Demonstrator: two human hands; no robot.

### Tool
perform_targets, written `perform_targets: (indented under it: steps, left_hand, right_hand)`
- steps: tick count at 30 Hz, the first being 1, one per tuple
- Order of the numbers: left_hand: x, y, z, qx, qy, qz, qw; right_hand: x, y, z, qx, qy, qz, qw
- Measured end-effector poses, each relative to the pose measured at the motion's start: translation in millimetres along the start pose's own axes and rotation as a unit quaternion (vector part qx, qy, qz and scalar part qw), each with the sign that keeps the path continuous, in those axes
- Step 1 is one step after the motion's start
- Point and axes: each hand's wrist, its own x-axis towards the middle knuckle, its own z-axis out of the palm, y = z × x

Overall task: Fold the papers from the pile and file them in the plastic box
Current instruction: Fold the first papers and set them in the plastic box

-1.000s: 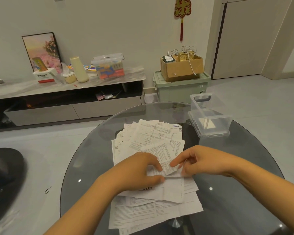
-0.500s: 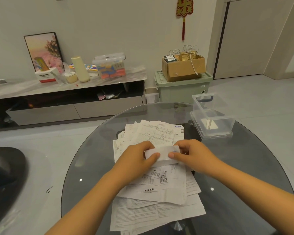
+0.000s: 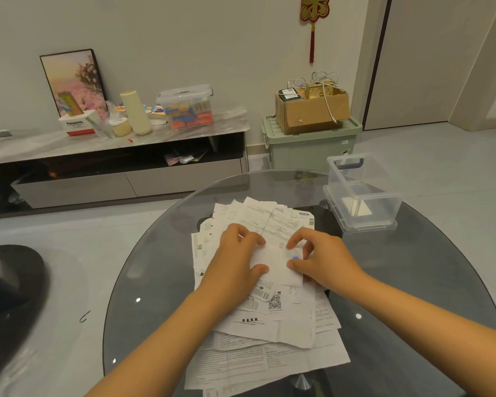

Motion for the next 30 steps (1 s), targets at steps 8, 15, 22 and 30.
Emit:
perform_targets:
  steps: [8, 15, 22, 30]
  left_hand:
    - [-12, 12, -2, 0.091, -0.075, 0.078, 0.990]
    - [-20, 13, -4, 0.090, -0.150, 0.078, 0.981]
    - [-21, 17, -7, 0.083, -0.163, 0.105, 0.978]
    - [-18, 16, -18, -0.041, -0.159, 0.052, 0.985]
  right_hand:
    - [-23, -4, -4, 0.018, -0.087, 0.034, 0.995]
    - [-30, -7, -14, -0.099, -0.175, 0.004, 0.980]
    - [-33, -2, -15, -0.189, -0.125, -0.090, 0.970]
    - [-25, 2, -18, -0.086, -0.110, -0.153, 0.978]
